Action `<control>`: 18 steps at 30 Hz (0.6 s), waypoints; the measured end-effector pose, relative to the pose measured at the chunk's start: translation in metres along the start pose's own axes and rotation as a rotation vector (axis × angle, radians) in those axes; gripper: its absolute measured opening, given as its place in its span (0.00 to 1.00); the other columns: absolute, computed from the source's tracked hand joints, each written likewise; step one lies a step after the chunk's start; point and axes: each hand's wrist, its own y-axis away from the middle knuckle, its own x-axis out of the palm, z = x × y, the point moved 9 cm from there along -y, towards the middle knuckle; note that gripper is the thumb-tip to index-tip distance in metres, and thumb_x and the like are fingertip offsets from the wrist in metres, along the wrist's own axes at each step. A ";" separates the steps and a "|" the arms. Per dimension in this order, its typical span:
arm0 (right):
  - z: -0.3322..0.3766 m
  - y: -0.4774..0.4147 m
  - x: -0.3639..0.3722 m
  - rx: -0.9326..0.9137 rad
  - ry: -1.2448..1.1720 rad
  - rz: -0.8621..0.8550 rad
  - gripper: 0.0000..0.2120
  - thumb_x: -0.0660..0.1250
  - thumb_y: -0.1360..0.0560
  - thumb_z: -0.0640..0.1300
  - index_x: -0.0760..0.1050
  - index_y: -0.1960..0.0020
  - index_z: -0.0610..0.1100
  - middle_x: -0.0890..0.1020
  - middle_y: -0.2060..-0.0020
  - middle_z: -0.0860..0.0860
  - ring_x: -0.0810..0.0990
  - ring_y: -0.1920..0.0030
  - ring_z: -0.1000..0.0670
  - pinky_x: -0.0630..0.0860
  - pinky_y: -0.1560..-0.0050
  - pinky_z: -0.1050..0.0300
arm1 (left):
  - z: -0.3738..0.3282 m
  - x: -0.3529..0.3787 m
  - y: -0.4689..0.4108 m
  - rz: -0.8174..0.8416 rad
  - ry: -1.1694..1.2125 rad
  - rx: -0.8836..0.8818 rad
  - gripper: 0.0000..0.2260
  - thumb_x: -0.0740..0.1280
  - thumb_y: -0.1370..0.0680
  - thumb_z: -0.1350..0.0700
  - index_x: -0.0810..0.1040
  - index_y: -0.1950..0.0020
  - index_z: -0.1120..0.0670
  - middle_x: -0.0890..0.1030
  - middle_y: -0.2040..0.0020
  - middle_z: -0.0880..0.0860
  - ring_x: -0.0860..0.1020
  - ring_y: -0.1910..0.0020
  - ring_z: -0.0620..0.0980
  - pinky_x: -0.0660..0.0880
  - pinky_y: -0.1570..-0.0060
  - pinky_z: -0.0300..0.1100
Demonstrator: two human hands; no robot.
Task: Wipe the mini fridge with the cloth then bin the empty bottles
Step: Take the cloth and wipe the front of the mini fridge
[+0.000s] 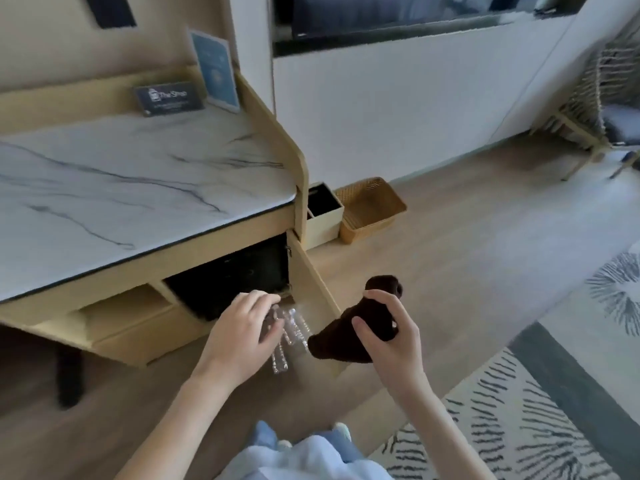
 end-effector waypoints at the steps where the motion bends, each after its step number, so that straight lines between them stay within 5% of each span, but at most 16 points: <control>1: 0.000 -0.008 0.009 -0.005 0.004 0.064 0.21 0.73 0.28 0.36 0.78 0.44 0.60 0.83 0.50 0.62 0.80 0.48 0.60 0.71 0.52 0.77 | 0.005 -0.003 0.005 -0.017 -0.003 -0.050 0.18 0.59 0.22 0.47 0.79 0.39 0.55 0.79 0.45 0.47 0.75 0.44 0.46 0.73 0.49 0.36; 5: 0.003 -0.034 0.046 -0.034 -0.010 0.309 0.20 0.73 0.26 0.38 0.77 0.41 0.60 0.82 0.51 0.62 0.80 0.47 0.59 0.75 0.50 0.71 | 0.022 -0.017 0.031 -0.107 -0.046 -0.245 0.14 0.69 0.23 0.54 0.79 0.38 0.56 0.80 0.44 0.47 0.76 0.43 0.47 0.71 0.48 0.35; 12: 0.009 -0.051 0.103 -0.088 0.006 0.561 0.20 0.74 0.26 0.40 0.77 0.40 0.60 0.82 0.51 0.61 0.81 0.48 0.57 0.78 0.50 0.67 | 0.040 -0.033 0.081 -0.219 -0.080 -0.516 0.13 0.69 0.22 0.55 0.79 0.38 0.55 0.80 0.44 0.48 0.77 0.43 0.49 0.75 0.47 0.41; 18: 0.011 -0.050 0.152 -0.089 -0.009 0.633 0.20 0.73 0.26 0.38 0.77 0.42 0.60 0.82 0.52 0.62 0.81 0.49 0.57 0.80 0.53 0.65 | 0.075 -0.037 0.096 -0.219 -0.075 -0.579 0.14 0.67 0.21 0.52 0.78 0.37 0.54 0.79 0.42 0.46 0.76 0.41 0.48 0.76 0.47 0.42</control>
